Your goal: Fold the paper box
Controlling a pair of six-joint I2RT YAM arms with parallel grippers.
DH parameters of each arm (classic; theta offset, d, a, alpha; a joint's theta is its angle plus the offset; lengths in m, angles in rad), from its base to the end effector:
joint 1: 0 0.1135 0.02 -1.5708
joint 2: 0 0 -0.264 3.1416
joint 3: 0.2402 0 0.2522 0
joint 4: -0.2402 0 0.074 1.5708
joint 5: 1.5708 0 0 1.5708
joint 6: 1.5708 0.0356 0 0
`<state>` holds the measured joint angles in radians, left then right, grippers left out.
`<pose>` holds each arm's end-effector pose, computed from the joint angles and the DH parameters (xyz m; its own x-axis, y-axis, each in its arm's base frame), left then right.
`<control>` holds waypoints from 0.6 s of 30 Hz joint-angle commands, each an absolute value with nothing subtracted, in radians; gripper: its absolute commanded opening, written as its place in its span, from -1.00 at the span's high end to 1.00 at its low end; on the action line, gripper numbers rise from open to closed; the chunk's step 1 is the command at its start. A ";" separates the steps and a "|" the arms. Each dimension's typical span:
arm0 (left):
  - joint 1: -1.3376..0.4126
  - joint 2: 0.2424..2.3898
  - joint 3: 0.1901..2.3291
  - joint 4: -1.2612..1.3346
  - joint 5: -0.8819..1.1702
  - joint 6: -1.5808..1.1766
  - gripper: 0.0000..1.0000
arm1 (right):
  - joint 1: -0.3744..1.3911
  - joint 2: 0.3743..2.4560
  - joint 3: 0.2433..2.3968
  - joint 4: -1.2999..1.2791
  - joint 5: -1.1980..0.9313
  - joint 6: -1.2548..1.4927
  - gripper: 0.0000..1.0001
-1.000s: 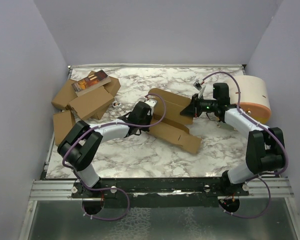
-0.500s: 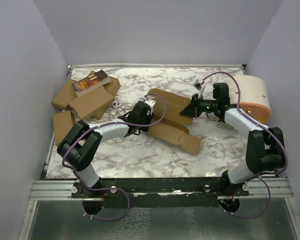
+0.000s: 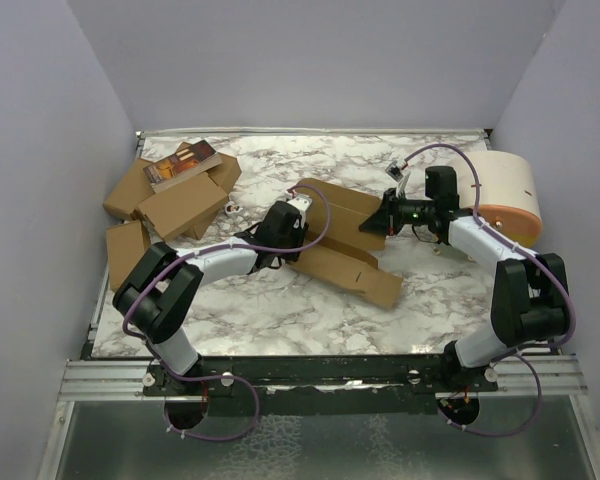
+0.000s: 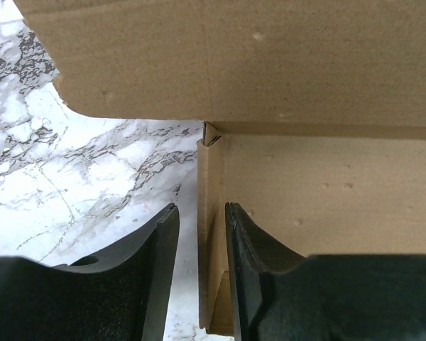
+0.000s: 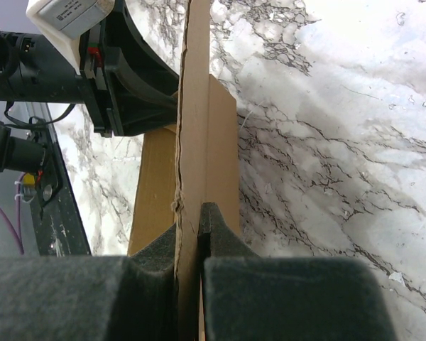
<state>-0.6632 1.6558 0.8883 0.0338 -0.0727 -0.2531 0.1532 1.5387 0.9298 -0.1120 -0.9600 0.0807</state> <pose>0.2708 -0.2083 0.1763 -0.6540 0.1940 -0.7312 0.4212 0.8963 -0.1389 0.3095 0.0773 0.2241 -0.7063 -0.0623 -0.7052 -0.6408 0.4795 0.5995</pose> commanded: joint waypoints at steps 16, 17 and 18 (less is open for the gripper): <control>-0.689 1.719 0.906 -0.061 -0.293 -0.168 1.00 | 0.150 1.547 0.932 -0.112 -0.992 0.068 0.98; -0.688 1.715 0.904 -0.057 -0.289 -0.167 1.00 | 0.150 1.549 0.931 -0.112 -0.992 0.069 0.98; -0.690 1.711 0.905 -0.056 -0.286 -0.166 1.00 | 0.149 1.550 0.932 -0.111 -0.992 0.069 0.98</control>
<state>-0.6930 1.6852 0.9134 0.0246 -0.1547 -0.2245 0.1532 1.5448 0.9298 -0.1123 -0.9611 0.0731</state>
